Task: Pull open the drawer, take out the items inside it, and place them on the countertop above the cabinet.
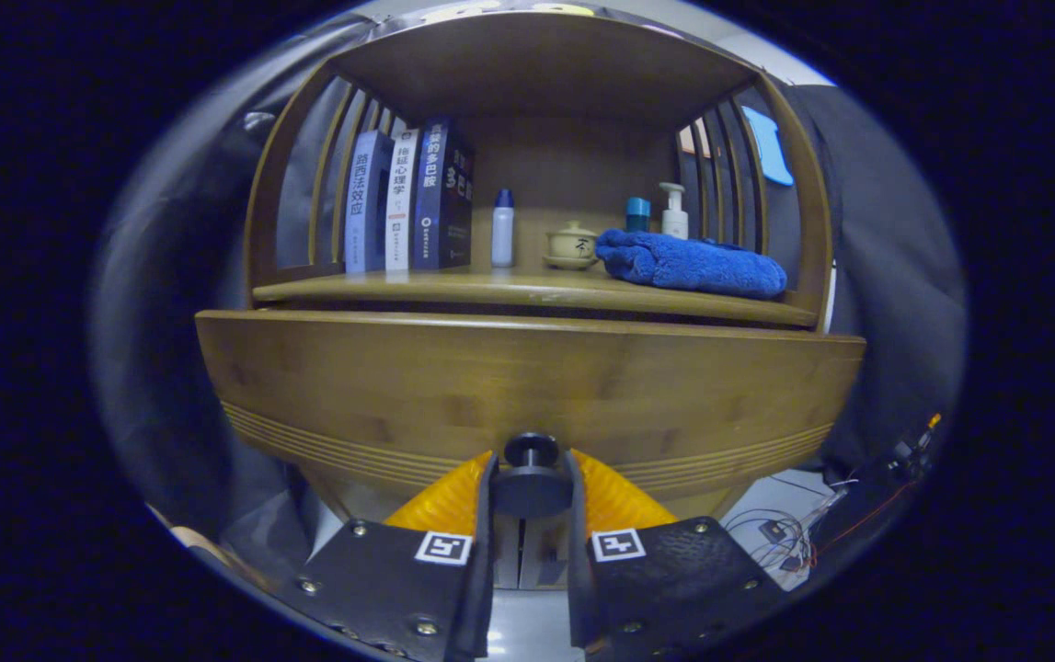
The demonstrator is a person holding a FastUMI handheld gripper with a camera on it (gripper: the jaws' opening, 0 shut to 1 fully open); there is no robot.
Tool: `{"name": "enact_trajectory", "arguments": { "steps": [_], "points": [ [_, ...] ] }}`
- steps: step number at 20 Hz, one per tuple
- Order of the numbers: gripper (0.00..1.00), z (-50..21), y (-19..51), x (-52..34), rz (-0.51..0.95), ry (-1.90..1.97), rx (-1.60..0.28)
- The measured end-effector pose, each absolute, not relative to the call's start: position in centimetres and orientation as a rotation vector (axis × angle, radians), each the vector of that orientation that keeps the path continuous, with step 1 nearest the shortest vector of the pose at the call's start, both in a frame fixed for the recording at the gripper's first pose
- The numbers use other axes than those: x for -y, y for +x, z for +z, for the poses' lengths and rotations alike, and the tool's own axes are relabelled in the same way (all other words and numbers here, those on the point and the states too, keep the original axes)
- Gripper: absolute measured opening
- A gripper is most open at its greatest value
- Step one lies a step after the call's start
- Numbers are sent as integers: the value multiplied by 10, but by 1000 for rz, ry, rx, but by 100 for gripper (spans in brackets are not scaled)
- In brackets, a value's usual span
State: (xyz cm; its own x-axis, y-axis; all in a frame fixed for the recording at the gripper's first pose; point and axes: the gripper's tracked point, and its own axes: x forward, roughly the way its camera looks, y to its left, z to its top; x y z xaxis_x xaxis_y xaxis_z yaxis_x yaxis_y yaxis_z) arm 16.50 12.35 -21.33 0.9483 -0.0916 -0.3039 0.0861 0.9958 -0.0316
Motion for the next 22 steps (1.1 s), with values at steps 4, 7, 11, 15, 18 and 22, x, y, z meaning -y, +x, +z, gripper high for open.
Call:
{"name": "enact_trajectory", "arguments": {
  "steps": [4, 7, 11, 15, 18, 22],
  "points": [
    [33, -213, 144, -124, -88, -9, -328],
    [33, -213, 130, -125, -85, -14, -338],
    [33, -212, 113, -126, -79, -5, -354],
    [33, -212, 99, -126, -69, -12, -368],
    [33, -210, 88, -127, -63, 2, -381],
    [33, -214, 76, -133, -42, 13, -405]
  ]
}}
